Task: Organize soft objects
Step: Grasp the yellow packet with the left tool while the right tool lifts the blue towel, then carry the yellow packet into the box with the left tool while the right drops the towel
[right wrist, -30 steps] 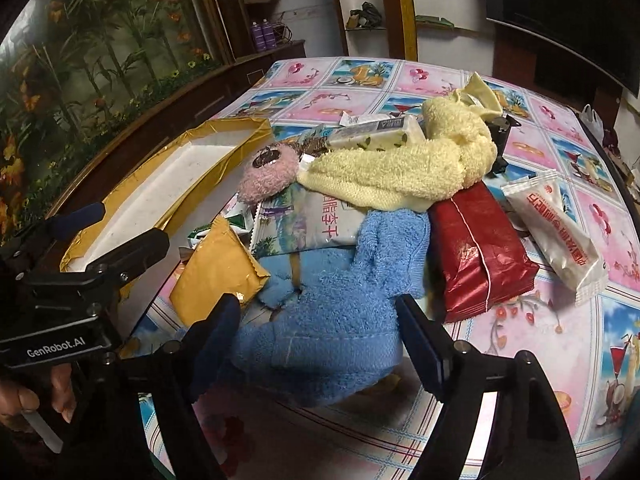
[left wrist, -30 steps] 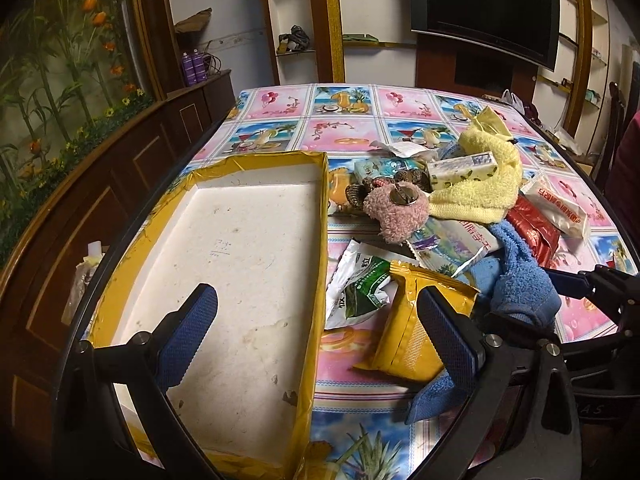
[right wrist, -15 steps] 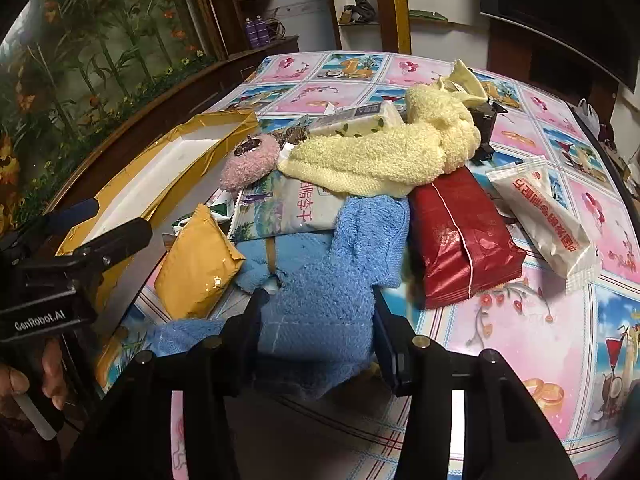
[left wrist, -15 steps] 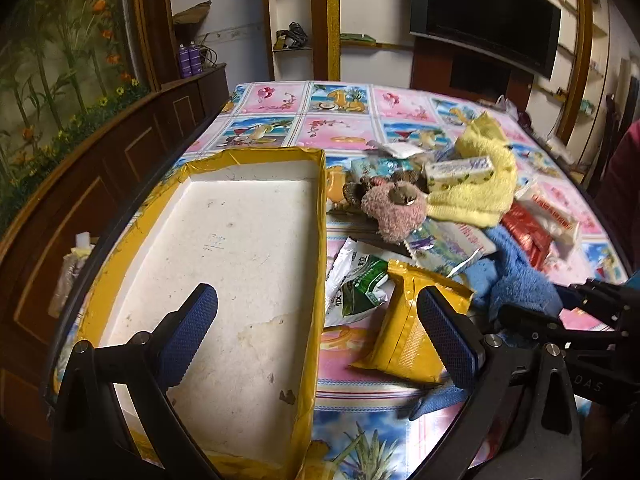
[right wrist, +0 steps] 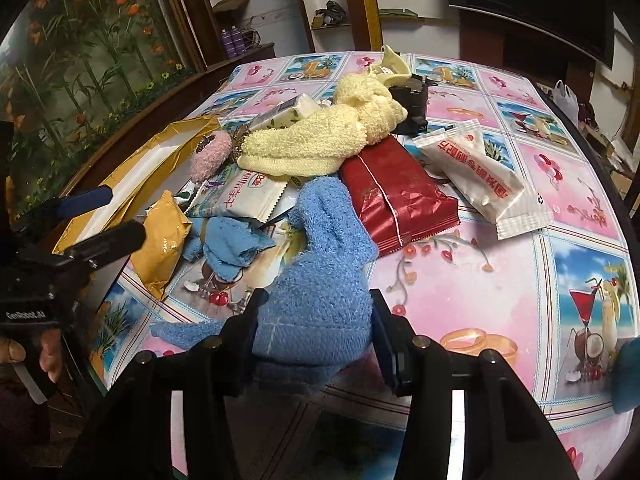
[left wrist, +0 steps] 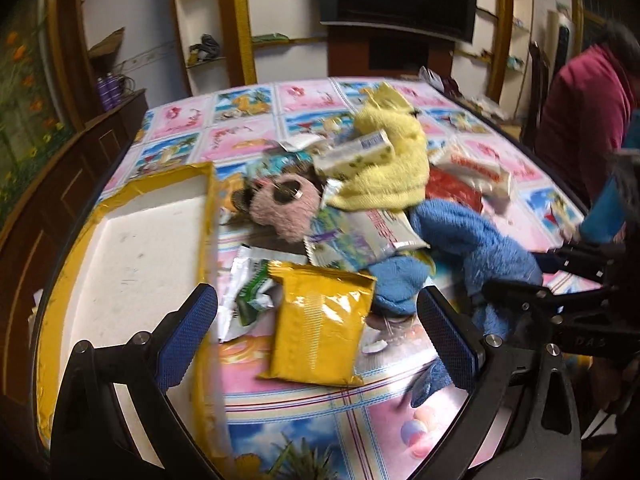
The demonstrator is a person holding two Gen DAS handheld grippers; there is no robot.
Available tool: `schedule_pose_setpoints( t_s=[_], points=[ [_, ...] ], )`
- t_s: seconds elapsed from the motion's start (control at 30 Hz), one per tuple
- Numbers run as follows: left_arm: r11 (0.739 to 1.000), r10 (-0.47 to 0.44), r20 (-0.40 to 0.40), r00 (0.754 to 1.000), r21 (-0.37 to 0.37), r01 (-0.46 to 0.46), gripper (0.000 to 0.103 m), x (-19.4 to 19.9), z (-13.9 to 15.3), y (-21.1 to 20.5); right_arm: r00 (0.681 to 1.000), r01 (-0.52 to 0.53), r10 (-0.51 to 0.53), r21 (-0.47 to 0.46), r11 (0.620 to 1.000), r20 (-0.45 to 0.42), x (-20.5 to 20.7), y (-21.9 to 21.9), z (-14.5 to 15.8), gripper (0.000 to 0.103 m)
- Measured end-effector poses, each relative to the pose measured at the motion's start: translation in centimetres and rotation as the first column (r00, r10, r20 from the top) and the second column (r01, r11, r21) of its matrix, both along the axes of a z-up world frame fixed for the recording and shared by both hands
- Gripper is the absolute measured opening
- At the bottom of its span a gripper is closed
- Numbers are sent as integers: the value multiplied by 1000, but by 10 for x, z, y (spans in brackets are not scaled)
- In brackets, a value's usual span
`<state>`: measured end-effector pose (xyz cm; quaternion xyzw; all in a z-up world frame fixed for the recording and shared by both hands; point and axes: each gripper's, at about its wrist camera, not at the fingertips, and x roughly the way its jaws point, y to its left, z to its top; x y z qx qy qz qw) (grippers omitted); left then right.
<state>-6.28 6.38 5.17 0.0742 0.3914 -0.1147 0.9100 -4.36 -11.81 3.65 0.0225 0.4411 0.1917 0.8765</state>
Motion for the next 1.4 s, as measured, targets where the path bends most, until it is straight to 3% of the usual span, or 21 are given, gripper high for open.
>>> schedule_pose_setpoints(
  t_s=[0.07,0.1,0.13,0.17,0.33,0.47,0.5,0.53,0.57,0.63,0.73,0.93,1.1,1.2,1.27,1.4],
  points=[
    [1000,-17,-37,999,6,17,98,4,-9,-4,1000,0,0,4,1000,-1,0,0,0,49],
    [1000,-21,-56,998,5,21,92,5,-14,-5,1000,0,0,3,1000,0,-1,1,0,49],
    [1000,-22,-87,996,3,22,73,8,-21,-4,1000,0,0,1,1000,1,-1,1,0,49],
    [1000,-14,-110,994,3,14,61,10,-25,-2,1000,-1,1,0,1000,2,-1,2,0,49],
    [999,24,-113,993,-19,-26,62,14,-27,5,1000,-3,3,10,1000,-3,-1,0,-2,51],
    [998,29,-104,994,58,-23,66,15,-35,-9,1000,-5,5,11,1000,-11,0,3,-3,51],
    [998,30,-102,994,67,-23,63,14,-36,-11,1000,-8,8,8,1000,-12,0,4,-3,51],
    [998,29,-95,995,52,-24,46,12,-34,-10,1000,-12,13,5,1000,-9,-1,5,-2,49],
    [1000,11,-102,995,4,-10,44,10,-31,-7,1000,-19,19,12,1000,-4,-3,5,-1,43],
    [990,-11,-125,992,-139,-6,44,6,-22,5,999,-28,27,28,999,17,-9,4,6,41],
    [972,-15,-92,996,-235,-7,44,-5,-2,20,996,-36,32,43,998,79,-22,4,26,40],
    [880,6,-33,999,-475,-21,44,-18,52,80,975,-89,73,69,994,208,-36,14,87,40],
    [862,97,-30,995,-496,-99,44,1,87,141,956,-195,160,123,973,247,-21,45,133,40],
    [877,174,-29,984,-449,-168,44,24,95,172,943,-270,226,163,949,242,0,80,151,40],
    [878,210,-53,976,-429,-213,44,47,88,192,937,-301,259,165,939,235,16,110,154,40],
    [847,247,-145,958,-448,-286,44,90,50,223,942,-322,299,163,932,154,59,172,136,40]
  ],
)
